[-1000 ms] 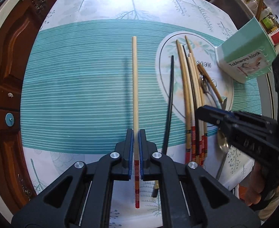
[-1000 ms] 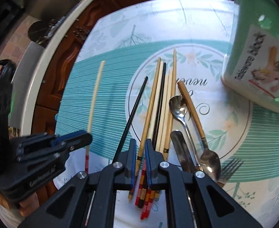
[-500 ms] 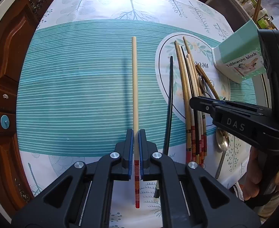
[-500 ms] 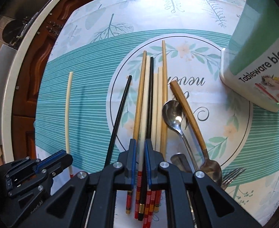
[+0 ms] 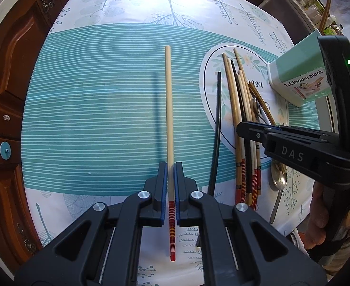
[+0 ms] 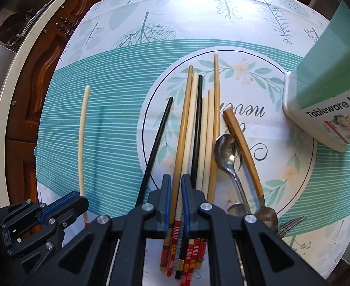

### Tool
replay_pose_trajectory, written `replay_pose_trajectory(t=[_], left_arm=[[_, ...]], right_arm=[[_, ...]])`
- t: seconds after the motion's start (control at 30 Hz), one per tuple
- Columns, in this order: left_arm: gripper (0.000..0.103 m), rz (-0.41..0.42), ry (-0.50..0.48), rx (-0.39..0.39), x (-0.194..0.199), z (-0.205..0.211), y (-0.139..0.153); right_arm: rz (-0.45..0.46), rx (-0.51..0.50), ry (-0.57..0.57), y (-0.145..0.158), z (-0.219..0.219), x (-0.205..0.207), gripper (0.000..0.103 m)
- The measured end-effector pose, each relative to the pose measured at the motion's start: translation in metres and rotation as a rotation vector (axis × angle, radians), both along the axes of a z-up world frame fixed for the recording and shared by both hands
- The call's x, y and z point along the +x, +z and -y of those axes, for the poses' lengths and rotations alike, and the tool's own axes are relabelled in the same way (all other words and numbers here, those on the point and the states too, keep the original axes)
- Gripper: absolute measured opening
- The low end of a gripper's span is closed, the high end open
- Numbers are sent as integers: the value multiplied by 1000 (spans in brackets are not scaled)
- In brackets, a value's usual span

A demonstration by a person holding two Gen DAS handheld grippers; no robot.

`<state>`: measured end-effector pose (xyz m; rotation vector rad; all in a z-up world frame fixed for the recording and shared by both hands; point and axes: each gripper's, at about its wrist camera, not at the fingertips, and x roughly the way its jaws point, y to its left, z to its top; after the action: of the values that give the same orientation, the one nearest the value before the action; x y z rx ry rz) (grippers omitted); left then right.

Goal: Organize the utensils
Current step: 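Lift both held chopsticks and lower them into the green holder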

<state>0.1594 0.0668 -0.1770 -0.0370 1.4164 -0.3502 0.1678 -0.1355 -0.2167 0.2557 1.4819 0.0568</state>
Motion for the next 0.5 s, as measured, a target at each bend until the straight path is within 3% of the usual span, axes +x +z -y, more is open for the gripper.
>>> replay_pose_trajectory(t=[0.5], left_arm=[[3,4,-11,0,-2,2,0]], right_arm=[[-25,-2,-28,-3,16,-6,8]])
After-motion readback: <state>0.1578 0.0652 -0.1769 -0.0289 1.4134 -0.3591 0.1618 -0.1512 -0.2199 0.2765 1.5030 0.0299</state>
